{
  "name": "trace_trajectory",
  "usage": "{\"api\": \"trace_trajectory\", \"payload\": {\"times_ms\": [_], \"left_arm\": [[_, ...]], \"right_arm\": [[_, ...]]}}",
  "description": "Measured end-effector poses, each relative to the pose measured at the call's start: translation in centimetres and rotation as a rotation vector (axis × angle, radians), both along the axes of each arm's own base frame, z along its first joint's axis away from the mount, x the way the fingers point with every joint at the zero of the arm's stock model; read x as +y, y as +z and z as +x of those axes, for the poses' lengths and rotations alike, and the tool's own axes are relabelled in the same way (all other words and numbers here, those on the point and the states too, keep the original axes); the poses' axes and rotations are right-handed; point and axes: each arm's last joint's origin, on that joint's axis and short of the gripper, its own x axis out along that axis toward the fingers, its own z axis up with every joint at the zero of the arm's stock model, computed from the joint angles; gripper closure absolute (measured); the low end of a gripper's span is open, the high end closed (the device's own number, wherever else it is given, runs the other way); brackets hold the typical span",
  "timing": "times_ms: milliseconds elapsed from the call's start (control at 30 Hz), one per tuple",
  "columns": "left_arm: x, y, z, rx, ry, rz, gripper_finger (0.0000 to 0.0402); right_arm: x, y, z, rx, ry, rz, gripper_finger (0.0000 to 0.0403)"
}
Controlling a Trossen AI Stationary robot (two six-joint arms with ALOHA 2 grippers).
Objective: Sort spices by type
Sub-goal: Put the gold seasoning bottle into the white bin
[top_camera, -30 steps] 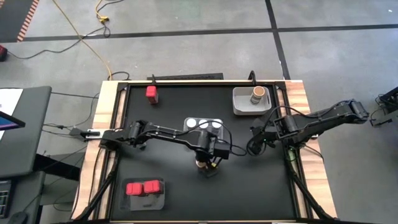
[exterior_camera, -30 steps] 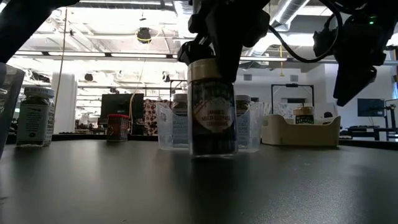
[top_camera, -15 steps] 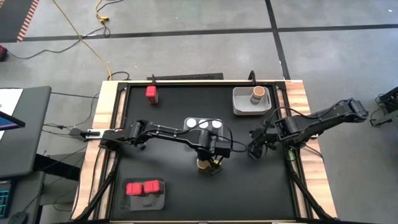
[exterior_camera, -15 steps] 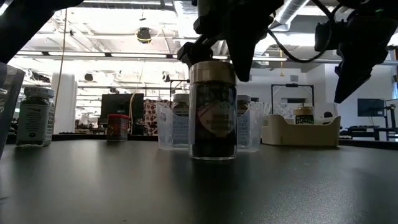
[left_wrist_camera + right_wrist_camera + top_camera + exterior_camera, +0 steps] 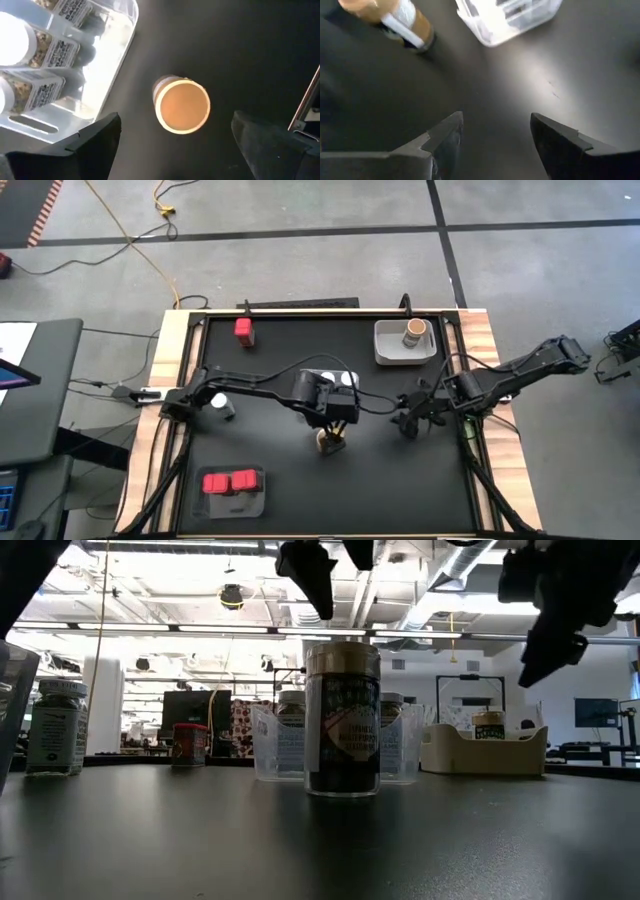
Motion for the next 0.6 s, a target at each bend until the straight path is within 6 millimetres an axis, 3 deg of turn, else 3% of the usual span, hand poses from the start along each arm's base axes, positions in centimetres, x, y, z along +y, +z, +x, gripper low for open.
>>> {"api": "trace_trajectory", "payload": {"times_ms": [200,400,600], "left_arm": [[-0.4,0.3,-0.2,-0.021,-0.046,0.09,0.004],[-3.1,1.0,-0.3,-0.12,-0.183,0.218,0.004],[-3.8,1.4,-0.7,-0.144,-0.197,0.303,0.004]], "right_arm": [[0.2,0.6,0.9,-0.098,-0.023,0.046,0.0143],[0.3,1.1,1.4,-0.178,-0.051,0.097,0.0143],[0.2,0.4,2.2,-0.152,-0.072,0.089,0.0134]]}}
